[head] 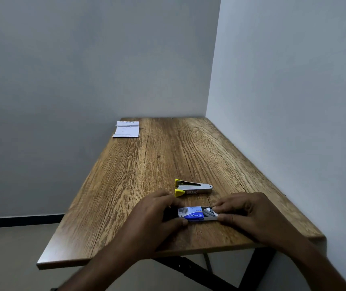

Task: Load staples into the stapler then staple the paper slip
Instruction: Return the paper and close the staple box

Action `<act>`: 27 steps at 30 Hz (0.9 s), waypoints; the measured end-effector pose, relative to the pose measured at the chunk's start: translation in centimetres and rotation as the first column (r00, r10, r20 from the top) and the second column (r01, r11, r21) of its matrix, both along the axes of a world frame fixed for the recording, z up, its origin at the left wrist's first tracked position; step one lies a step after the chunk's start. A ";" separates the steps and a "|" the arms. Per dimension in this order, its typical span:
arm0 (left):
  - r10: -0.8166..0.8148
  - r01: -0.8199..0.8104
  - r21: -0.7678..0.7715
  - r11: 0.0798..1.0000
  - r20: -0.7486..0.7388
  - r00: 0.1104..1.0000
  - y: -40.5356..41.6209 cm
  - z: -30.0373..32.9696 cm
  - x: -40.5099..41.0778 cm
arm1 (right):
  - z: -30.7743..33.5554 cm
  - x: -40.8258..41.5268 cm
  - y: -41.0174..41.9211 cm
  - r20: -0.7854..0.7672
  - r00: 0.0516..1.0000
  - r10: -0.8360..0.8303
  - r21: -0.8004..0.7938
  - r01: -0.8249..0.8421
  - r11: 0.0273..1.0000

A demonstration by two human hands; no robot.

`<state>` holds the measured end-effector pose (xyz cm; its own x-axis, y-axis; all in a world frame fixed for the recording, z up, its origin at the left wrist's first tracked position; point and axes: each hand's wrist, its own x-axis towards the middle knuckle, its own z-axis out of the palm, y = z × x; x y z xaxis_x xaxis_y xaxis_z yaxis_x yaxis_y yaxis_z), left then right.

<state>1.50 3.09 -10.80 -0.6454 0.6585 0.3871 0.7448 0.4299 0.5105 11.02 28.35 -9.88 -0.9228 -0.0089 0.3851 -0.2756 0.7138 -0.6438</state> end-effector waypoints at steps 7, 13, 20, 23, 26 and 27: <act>0.011 -0.011 -0.001 1.000 0.036 0.999 0.1 0.2 0.0 | -0.1 -0.9 -1.4 -0.014 1.000 0.027 0.037 -0.027 0.999; 0.014 -0.014 0.011 1.000 0.040 0.999 0.1 0.2 -0.1 | -0.1 -1.5 -2.4 0.004 1.000 -0.029 0.020 0.029 0.999; 0.017 -0.018 0.006 1.000 0.058 0.998 0.2 0.2 -0.2 | -0.3 -2.1 -2.8 0.020 0.998 -0.062 0.030 0.061 0.998; 0.019 -0.020 0.017 1.000 0.064 0.998 0.1 0.2 -0.3 | -0.3 -2.2 -2.8 0.024 0.999 -0.044 0.053 0.042 0.998; 0.023 -0.025 0.019 1.000 0.074 0.997 0.1 0.1 -0.3 | -0.4 -2.4 -2.8 0.037 0.999 -0.029 0.050 0.028 0.998; 0.024 -0.026 0.021 0.999 0.078 0.997 0.1 0.1 -0.3 | -0.4 -2.3 -2.8 0.036 0.999 -0.026 0.052 0.025 0.998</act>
